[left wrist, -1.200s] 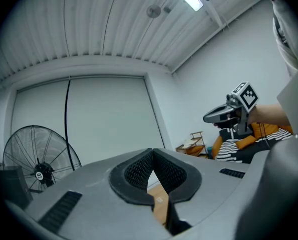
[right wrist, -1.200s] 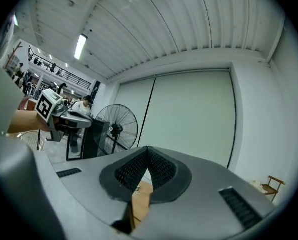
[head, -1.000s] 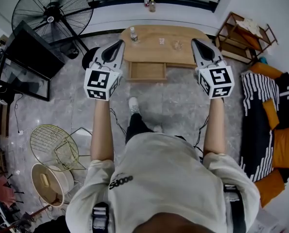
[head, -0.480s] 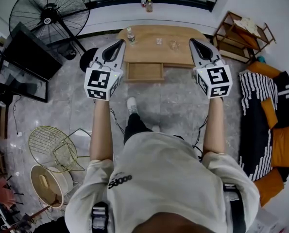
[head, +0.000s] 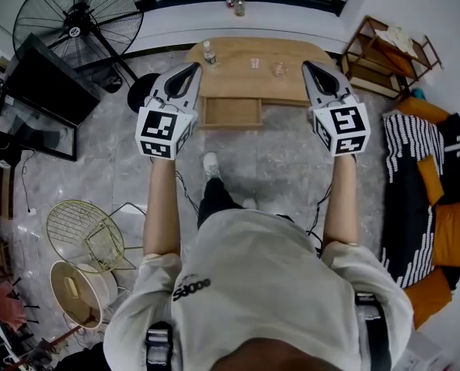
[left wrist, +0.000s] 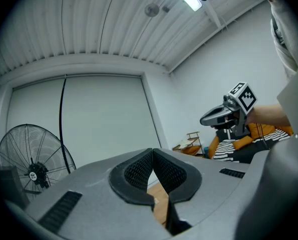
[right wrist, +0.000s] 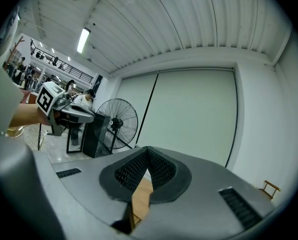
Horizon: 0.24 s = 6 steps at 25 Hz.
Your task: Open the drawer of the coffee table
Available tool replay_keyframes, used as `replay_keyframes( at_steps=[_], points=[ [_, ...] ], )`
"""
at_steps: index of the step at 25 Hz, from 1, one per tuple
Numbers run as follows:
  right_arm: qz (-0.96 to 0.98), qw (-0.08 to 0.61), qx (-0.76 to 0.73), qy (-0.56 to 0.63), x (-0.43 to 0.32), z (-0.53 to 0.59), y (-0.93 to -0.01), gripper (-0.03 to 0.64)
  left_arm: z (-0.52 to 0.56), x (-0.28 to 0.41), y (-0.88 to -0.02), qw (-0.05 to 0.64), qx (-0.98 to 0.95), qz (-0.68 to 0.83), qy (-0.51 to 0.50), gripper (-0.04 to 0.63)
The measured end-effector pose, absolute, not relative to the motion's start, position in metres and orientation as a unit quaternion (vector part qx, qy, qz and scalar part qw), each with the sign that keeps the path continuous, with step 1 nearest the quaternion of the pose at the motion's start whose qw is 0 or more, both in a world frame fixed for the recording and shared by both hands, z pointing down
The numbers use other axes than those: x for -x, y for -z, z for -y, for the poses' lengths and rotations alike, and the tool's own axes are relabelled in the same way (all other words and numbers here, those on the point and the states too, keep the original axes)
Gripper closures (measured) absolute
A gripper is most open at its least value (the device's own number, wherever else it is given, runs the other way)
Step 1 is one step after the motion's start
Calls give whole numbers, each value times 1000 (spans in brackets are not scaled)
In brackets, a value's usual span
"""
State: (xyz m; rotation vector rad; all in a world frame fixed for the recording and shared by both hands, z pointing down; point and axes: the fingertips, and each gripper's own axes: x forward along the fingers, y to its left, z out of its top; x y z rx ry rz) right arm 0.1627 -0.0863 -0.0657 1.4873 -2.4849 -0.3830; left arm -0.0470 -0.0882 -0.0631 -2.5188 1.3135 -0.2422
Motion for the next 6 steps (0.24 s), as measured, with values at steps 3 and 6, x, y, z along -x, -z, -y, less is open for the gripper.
replay_keyframes(
  at_steps=[3,6],
  points=[
    [845,111,-507,128,-163,89,64,611,91,46,62,143,875,-455,84,577],
    [845,111,-506,129,-164,92,62,611,94,44,61,143,876,-454,85,577]
  ],
)
